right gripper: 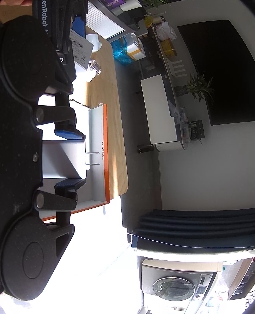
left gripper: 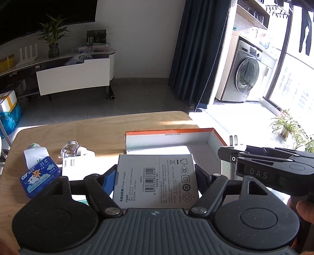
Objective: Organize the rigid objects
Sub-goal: 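Carry the adapter box and white charger with both grippers into the orange-rimmed box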
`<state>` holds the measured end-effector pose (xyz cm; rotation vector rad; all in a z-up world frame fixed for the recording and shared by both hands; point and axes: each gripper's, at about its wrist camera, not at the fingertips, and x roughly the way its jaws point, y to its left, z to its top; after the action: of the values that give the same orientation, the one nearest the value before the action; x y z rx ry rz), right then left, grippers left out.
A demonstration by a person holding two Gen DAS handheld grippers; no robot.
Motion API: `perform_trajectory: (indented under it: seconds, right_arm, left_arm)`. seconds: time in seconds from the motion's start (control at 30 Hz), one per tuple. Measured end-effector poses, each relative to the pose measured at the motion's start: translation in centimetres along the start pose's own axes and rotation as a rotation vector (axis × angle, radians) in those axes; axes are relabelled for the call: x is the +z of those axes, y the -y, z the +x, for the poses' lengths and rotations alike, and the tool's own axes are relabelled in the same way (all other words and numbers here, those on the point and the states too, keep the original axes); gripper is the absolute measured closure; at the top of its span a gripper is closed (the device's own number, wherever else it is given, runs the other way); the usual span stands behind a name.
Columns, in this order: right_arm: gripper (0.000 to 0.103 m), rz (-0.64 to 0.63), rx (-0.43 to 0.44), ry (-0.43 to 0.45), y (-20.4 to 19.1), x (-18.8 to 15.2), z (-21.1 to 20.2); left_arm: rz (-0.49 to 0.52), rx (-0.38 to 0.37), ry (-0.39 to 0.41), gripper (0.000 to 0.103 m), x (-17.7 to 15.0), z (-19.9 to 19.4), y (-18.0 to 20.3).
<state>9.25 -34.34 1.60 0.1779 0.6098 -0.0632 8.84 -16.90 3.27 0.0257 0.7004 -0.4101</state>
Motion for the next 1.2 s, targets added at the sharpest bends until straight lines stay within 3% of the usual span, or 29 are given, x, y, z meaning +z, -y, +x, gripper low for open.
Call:
perform_trajectory:
  seconds: [1.2]
  right_arm:
    - [0.053, -0.034, -0.032, -0.079, -0.1, 1.4, 5.8]
  left_arm:
    - [0.003, -0.005, -0.049, 0.025, 1.0, 4.3, 0.4]
